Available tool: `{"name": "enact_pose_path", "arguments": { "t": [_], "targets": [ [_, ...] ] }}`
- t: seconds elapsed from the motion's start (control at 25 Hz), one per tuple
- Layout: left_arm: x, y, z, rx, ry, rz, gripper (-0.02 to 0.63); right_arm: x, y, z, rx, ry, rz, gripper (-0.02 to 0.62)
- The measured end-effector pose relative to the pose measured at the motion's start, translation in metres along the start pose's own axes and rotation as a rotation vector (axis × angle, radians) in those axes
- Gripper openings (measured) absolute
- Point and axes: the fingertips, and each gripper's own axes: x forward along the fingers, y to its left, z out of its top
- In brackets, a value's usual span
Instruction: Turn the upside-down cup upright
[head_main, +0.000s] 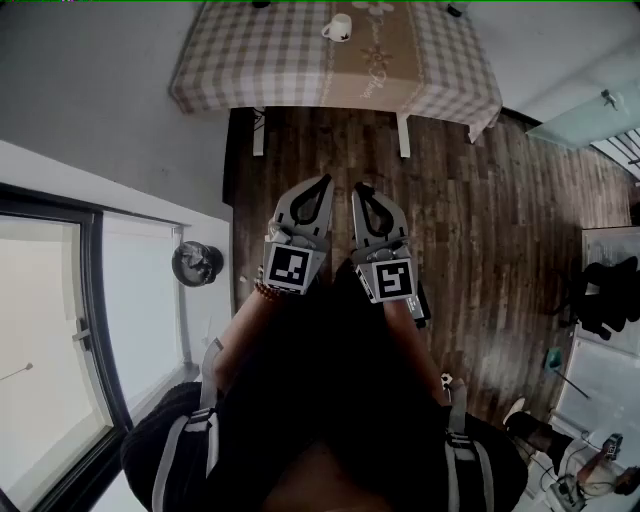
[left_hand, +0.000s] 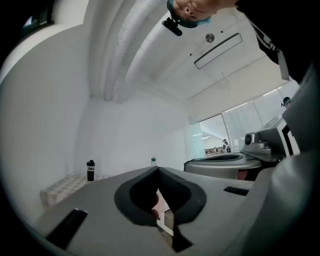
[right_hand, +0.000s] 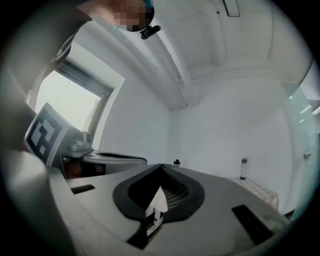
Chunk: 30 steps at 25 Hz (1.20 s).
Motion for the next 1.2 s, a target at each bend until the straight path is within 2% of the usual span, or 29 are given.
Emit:
{"name": "enact_pose_path", "arguments": {
  "t": [0.24, 0.44, 0.64, 1.0, 1.12, 1.2],
  "targets": [
    [0.031, 0.036, -0.015, -0.016, 0.014, 0.017, -0.005, 0.048, -0.015, -0.006, 0.038, -0.019, -0.003, 0.003],
    [0.077, 0.069, -0.032, 0.008, 0.040, 0.037, -0.006, 0.100, -0.046, -0.029, 0.060, -0.008, 0.007, 0.003],
    [0.136, 0.106, -0.044, 0.028, 0.075, 0.065, -0.006, 0.168, -0.086, -0.040, 0.090, -0.021, 0.046, 0.003],
    [0.273, 0.175, -0.060, 0.064, 0.135, 0.109, -0.005, 0.296, -0.172, -0.056, 0.148, -0.038, 0.106, 0.003],
    [0.275, 0.175, -0.068, 0.056, 0.137, 0.141, -0.005, 0.296, -0.173, -0.062, 0.148, -0.040, 0.119, 0.003],
    [0.240, 0.143, -0.070, 0.056, 0.149, 0.173, -0.005, 0.250, -0.156, -0.060, 0.165, -0.037, 0.154, 0.003]
  ]
}}
